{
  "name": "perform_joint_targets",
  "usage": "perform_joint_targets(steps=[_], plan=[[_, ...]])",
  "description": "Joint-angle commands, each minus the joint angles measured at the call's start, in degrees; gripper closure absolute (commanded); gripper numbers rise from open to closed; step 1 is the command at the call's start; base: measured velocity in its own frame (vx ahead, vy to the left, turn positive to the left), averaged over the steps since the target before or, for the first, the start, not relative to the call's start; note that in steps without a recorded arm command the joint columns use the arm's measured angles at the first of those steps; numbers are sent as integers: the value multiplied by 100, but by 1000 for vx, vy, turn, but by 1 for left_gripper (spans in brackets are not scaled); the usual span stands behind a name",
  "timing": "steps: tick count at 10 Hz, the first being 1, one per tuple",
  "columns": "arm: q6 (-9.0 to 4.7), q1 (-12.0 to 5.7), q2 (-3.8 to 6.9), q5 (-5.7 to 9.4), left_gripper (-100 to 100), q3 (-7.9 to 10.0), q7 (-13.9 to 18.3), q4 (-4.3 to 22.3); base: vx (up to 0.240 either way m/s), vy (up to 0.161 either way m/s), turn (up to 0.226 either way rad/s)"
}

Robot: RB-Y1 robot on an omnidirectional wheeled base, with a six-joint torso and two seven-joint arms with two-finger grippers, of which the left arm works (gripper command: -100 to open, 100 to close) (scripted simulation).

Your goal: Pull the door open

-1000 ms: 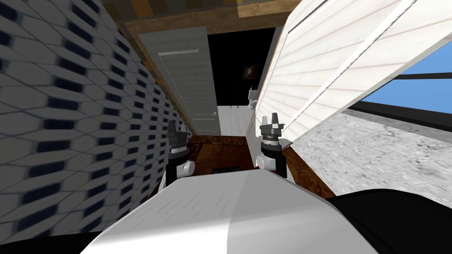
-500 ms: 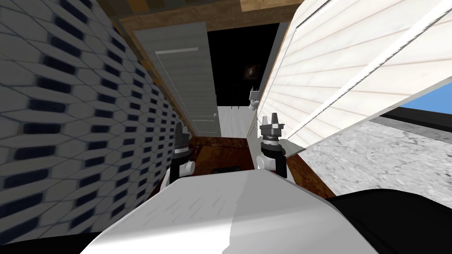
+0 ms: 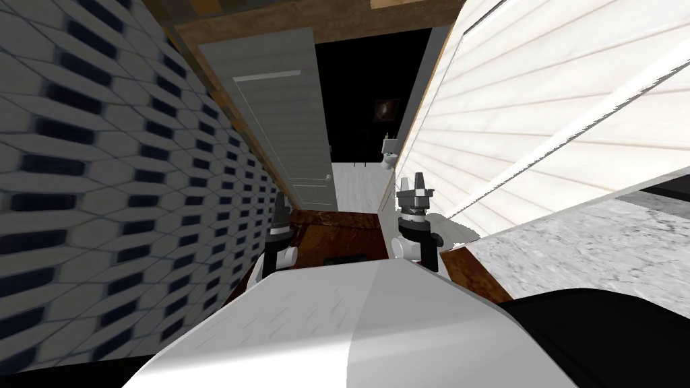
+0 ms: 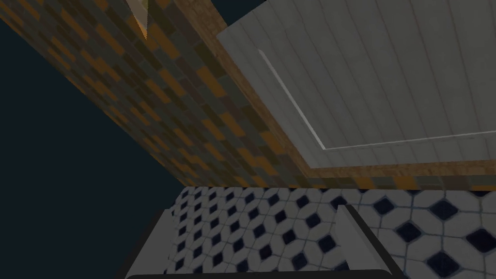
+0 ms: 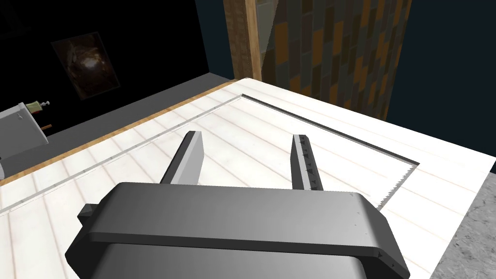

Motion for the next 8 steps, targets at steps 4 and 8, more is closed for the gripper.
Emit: perform_joint_targets(steps=[4, 8], plan=[[-270, -119, 75, -349, -100, 113, -360, 605, 137, -39, 29], [-501, -239, 146, -643, -100, 230, -656, 1149, 134, -34, 30]])
